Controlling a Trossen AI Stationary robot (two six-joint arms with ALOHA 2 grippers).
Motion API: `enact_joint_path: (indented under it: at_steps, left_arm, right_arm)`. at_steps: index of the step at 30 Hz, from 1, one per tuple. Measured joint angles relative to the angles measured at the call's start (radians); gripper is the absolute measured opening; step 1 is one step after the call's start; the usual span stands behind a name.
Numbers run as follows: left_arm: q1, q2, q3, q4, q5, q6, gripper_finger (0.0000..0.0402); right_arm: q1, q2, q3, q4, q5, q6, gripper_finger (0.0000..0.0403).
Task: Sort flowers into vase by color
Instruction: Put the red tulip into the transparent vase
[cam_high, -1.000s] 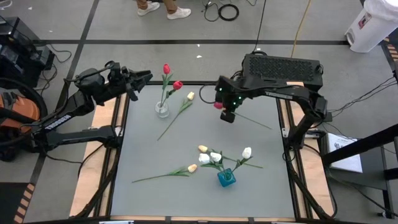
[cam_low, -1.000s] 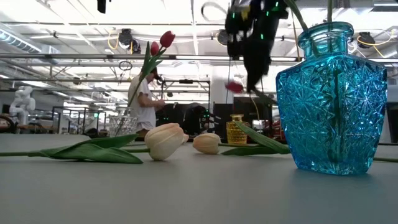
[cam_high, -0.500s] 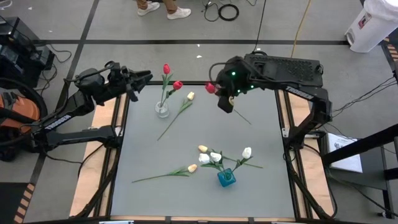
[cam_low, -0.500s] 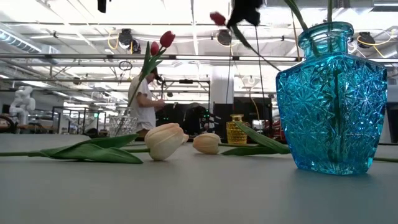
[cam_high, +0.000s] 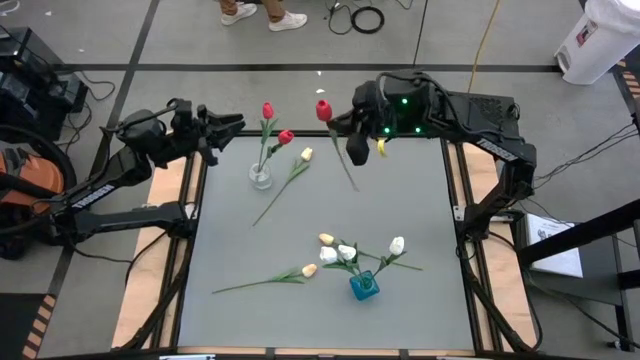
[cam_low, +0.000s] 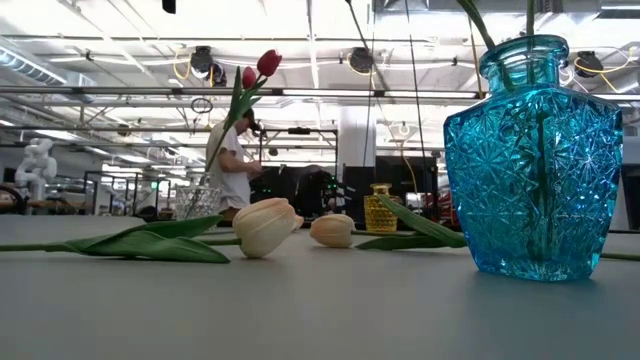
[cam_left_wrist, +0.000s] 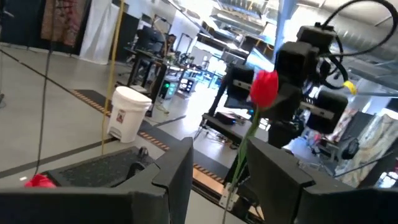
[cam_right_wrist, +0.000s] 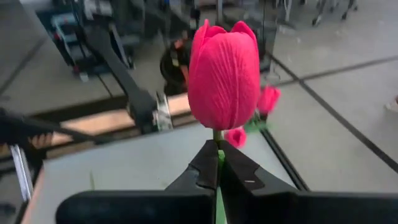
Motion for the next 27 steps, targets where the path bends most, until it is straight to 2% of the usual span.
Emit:
enact_joint_path:
  at_steps: [7, 14, 27]
  left_arm:
    - [0.000, 0.000, 0.000, 0.002, 0.050, -0.007, 0.0155]
    - [-0.002, 0.011, 0.001, 0.043, 0.092, -0.015, 0.0155]
    - [-0.110, 0.171, 0.001, 0.144, 0.100, -0.024, 0.0155]
  right_arm:
    - [0.012, 0.000, 0.000, 0.178, -0.094, 0.067, 0.0000]
    - [0.024, 0.001, 0.000, 0.289, -0.101, 0.101, 0.0000]
    - [0.031, 0.080, -0.001, 0.431, -0.181, 0.184, 0.0000]
